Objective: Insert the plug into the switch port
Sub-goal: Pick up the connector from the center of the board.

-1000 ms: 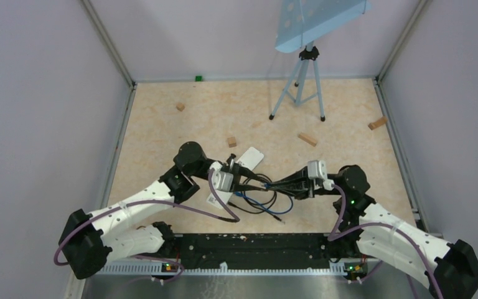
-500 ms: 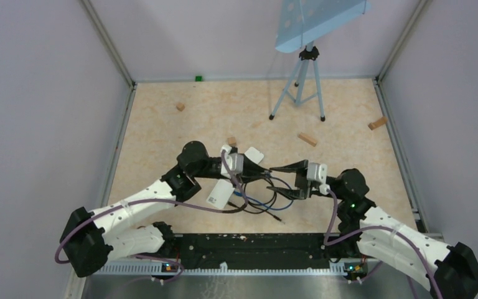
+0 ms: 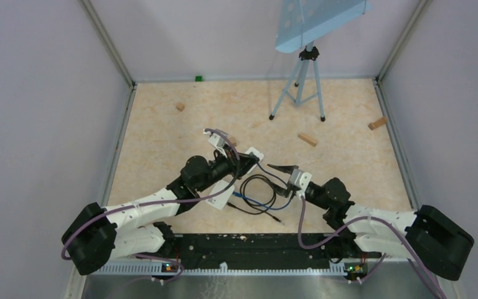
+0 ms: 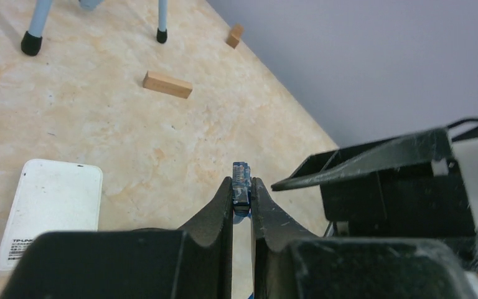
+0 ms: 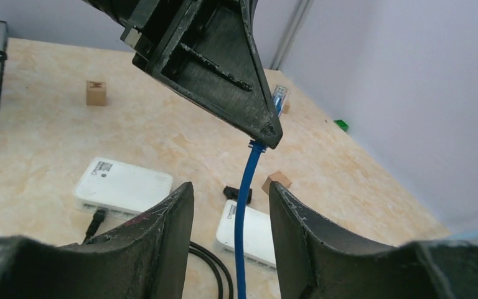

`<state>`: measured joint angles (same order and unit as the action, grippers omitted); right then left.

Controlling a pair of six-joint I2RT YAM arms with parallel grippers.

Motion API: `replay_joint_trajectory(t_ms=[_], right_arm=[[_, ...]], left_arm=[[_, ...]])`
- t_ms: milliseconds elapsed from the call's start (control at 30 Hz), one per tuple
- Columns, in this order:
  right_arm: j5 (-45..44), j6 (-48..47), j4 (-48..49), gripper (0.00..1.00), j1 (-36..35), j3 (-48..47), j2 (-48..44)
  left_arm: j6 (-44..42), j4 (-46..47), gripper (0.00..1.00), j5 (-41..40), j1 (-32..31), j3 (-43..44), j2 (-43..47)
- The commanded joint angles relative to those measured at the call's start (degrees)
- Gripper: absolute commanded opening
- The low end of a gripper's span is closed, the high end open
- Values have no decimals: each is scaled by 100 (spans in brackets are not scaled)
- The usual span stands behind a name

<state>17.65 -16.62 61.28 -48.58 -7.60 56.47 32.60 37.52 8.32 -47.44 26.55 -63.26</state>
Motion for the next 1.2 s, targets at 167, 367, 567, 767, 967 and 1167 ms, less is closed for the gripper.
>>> replay_joint_trajectory(t_ms=[167,367,567,767,967,1167], right_arm=[[-1570,-377,1556,45,-509,-247,1008],[-1747,-250,2387,36,-614,-533,1838],[-1954,-209,2782,30,-711,-826,2431],[-2276,-167,3310,0,-772,-763,2708],[-2408,-85,2535,0,-785,-611,2143],[-2080,36,188,0,-785,-884,937]], left_arm=[[832,521,0,-689,-11,14,124],[957,578,0,-657,-11,-25,70],[1001,579,0,-541,-20,-19,-5],[1017,605,0,-487,-20,-27,40],[838,838,61,-398,-11,-77,237],[474,517,97,-639,6,-79,647]])
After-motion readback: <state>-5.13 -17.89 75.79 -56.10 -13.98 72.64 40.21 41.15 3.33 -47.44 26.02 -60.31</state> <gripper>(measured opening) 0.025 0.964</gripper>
